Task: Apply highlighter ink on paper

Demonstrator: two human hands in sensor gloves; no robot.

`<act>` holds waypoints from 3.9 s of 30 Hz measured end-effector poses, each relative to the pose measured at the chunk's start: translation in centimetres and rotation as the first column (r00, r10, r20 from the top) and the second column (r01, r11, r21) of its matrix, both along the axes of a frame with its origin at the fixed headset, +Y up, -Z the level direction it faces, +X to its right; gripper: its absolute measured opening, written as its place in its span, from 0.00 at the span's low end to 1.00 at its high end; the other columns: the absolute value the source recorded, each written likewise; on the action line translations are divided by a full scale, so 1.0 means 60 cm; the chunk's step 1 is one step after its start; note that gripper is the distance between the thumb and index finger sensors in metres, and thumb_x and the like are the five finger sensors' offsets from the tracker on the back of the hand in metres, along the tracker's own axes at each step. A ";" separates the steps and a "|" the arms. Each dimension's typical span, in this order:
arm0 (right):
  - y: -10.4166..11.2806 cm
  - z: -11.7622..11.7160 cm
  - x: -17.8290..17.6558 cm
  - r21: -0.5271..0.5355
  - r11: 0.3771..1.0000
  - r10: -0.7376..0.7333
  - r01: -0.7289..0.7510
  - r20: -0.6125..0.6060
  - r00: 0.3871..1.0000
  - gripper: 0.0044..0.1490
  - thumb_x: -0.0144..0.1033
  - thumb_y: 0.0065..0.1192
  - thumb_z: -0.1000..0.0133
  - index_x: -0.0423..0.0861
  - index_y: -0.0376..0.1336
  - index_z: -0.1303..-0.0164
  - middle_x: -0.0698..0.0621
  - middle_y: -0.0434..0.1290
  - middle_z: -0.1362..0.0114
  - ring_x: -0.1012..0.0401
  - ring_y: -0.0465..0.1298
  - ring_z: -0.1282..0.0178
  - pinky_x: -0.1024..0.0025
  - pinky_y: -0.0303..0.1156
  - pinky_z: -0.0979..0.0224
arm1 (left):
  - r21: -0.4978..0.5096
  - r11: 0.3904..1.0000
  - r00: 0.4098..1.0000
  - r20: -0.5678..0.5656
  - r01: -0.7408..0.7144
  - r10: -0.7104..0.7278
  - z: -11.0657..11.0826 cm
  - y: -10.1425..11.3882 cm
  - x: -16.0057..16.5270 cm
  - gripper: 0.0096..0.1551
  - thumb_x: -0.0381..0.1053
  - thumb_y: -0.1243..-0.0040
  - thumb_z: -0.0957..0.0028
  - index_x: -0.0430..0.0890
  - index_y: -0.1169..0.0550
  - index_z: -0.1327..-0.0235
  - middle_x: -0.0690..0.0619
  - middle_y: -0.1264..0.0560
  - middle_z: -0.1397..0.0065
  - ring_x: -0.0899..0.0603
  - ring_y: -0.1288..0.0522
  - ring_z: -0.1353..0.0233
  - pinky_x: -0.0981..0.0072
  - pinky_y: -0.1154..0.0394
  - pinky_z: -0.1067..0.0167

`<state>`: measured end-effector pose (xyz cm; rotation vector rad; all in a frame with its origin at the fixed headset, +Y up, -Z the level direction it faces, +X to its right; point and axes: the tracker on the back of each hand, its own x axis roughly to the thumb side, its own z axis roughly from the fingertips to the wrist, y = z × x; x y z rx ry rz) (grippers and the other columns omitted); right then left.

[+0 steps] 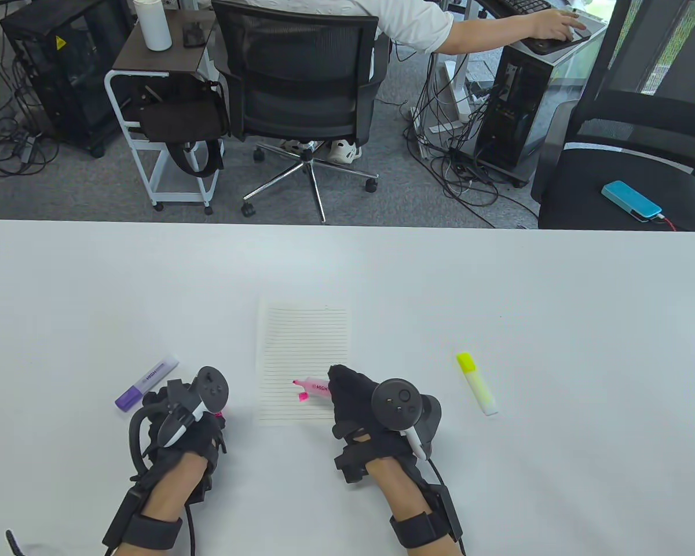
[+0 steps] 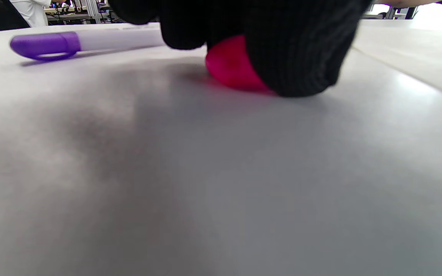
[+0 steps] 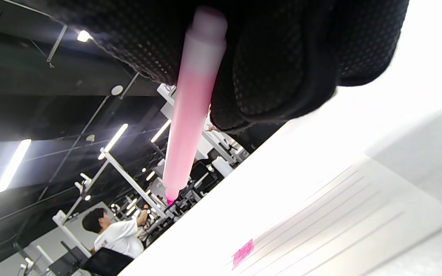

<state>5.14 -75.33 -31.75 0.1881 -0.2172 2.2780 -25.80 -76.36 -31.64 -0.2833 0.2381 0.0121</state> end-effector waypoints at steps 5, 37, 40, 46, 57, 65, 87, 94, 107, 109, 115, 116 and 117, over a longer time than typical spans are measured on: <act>-0.003 0.000 -0.005 -0.005 1.000 0.011 -0.011 -0.005 1.000 0.23 0.38 0.68 0.45 0.44 0.74 0.42 0.39 0.83 0.48 0.46 0.82 0.61 0.39 0.73 0.40 | -0.043 0.998 0.999 0.004 -0.049 0.049 -0.007 -0.004 -0.013 0.37 0.58 0.30 0.56 0.41 0.26 0.38 0.44 0.40 0.22 0.32 0.46 0.22 0.27 0.55 0.28; 0.028 0.017 -0.008 0.080 0.967 -0.226 0.242 -0.169 0.959 0.23 0.42 0.67 0.44 0.50 0.72 0.39 0.44 0.82 0.44 0.49 0.82 0.57 0.42 0.73 0.35 | 0.318 0.690 0.724 0.533 -0.650 0.437 0.032 0.064 0.021 0.36 0.58 0.25 0.62 0.52 0.28 0.40 0.54 0.19 0.40 0.43 0.19 0.37 0.34 0.32 0.31; 0.028 0.018 -0.007 0.089 0.967 -0.221 0.240 -0.178 0.959 0.23 0.42 0.67 0.44 0.50 0.72 0.39 0.44 0.82 0.44 0.49 0.82 0.57 0.42 0.73 0.35 | 0.313 0.697 0.724 0.540 -0.645 0.428 0.032 0.062 0.024 0.36 0.58 0.26 0.61 0.51 0.28 0.40 0.54 0.19 0.40 0.43 0.19 0.36 0.34 0.33 0.31; 0.027 0.016 -0.006 0.093 0.971 -0.198 0.221 -0.204 0.959 0.23 0.42 0.67 0.44 0.50 0.72 0.40 0.44 0.82 0.44 0.48 0.82 0.57 0.42 0.72 0.35 | 0.304 0.708 0.730 0.532 -0.637 0.428 0.031 0.060 0.026 0.37 0.58 0.26 0.61 0.51 0.28 0.39 0.54 0.19 0.40 0.43 0.20 0.36 0.34 0.33 0.31; 0.016 0.015 -0.024 0.045 0.989 -0.120 0.139 -0.296 0.948 0.23 0.41 0.68 0.45 0.51 0.73 0.40 0.44 0.82 0.43 0.48 0.81 0.56 0.41 0.72 0.34 | 0.218 0.729 0.661 0.635 -0.649 0.399 0.037 0.051 0.052 0.36 0.58 0.30 0.59 0.53 0.29 0.36 0.54 0.21 0.39 0.42 0.22 0.36 0.32 0.35 0.30; 0.003 0.016 -0.049 -0.029 0.983 -0.177 0.182 -0.419 0.891 0.24 0.39 0.67 0.45 0.50 0.72 0.38 0.43 0.81 0.42 0.47 0.80 0.55 0.40 0.71 0.33 | 0.211 0.681 0.628 0.634 -0.702 0.451 0.039 0.041 0.057 0.40 0.77 0.37 0.61 0.55 0.22 0.39 0.64 0.15 0.60 0.57 0.13 0.72 0.48 0.15 0.49; 0.019 0.032 -0.058 0.157 0.964 -0.128 0.215 -0.437 0.890 0.24 0.35 0.64 0.49 0.46 0.72 0.42 0.41 0.79 0.47 0.46 0.77 0.63 0.40 0.72 0.35 | 0.161 0.618 0.552 0.655 -0.770 0.516 0.054 0.060 0.089 0.32 0.63 0.39 0.59 0.41 0.18 0.55 0.57 0.15 0.63 0.62 0.21 0.85 0.61 0.11 0.67; 0.024 0.030 -0.058 0.154 0.973 -0.092 0.173 -0.431 0.898 0.24 0.36 0.65 0.47 0.47 0.71 0.41 0.41 0.79 0.45 0.46 0.77 0.61 0.40 0.71 0.34 | 0.138 0.594 0.529 0.640 -0.793 0.557 0.049 0.052 0.085 0.31 0.64 0.40 0.57 0.43 0.19 0.51 0.57 0.15 0.60 0.61 0.19 0.80 0.56 0.13 0.59; 0.010 0.007 -0.014 0.116 0.974 -0.154 0.193 -0.280 0.947 0.34 0.48 0.62 0.42 0.48 0.61 0.26 0.39 0.69 0.24 0.39 0.73 0.35 0.33 0.65 0.32 | 0.478 0.797 0.918 0.319 -0.370 0.235 0.041 0.063 0.023 0.30 0.58 0.33 0.55 0.51 0.23 0.39 0.56 0.18 0.44 0.51 0.14 0.56 0.42 0.23 0.40; 0.010 0.006 -0.010 0.107 0.972 -0.171 0.207 -0.278 0.945 0.34 0.48 0.61 0.42 0.48 0.61 0.26 0.39 0.68 0.24 0.39 0.73 0.35 0.33 0.65 0.32 | 0.470 0.820 0.943 0.213 -0.328 0.255 0.037 0.057 0.009 0.30 0.57 0.33 0.55 0.50 0.23 0.39 0.55 0.18 0.43 0.49 0.13 0.52 0.41 0.24 0.38; 0.005 0.006 -0.018 0.078 0.977 -0.167 0.200 -0.307 0.937 0.34 0.48 0.61 0.42 0.48 0.62 0.26 0.39 0.69 0.25 0.39 0.74 0.36 0.33 0.65 0.32 | 0.384 0.899 0.973 -0.005 -0.210 0.230 0.022 0.038 -0.020 0.31 0.55 0.29 0.55 0.48 0.25 0.39 0.56 0.18 0.42 0.47 0.12 0.47 0.39 0.26 0.36; 0.004 0.006 -0.020 0.073 0.978 -0.162 0.194 -0.315 0.935 0.34 0.48 0.60 0.41 0.48 0.62 0.26 0.39 0.69 0.25 0.40 0.73 0.35 0.33 0.65 0.32 | 0.370 0.910 0.976 -0.034 -0.188 0.215 0.020 0.036 -0.023 0.31 0.55 0.29 0.55 0.48 0.25 0.39 0.56 0.18 0.42 0.46 0.13 0.46 0.39 0.26 0.36; 0.003 0.007 -0.021 0.072 0.979 -0.160 0.192 -0.318 0.935 0.34 0.48 0.60 0.41 0.48 0.62 0.26 0.39 0.69 0.25 0.39 0.73 0.35 0.33 0.65 0.32 | 0.351 0.922 0.978 -0.064 -0.166 0.201 0.019 0.035 -0.026 0.31 0.55 0.28 0.55 0.48 0.25 0.39 0.56 0.18 0.42 0.46 0.13 0.46 0.39 0.26 0.36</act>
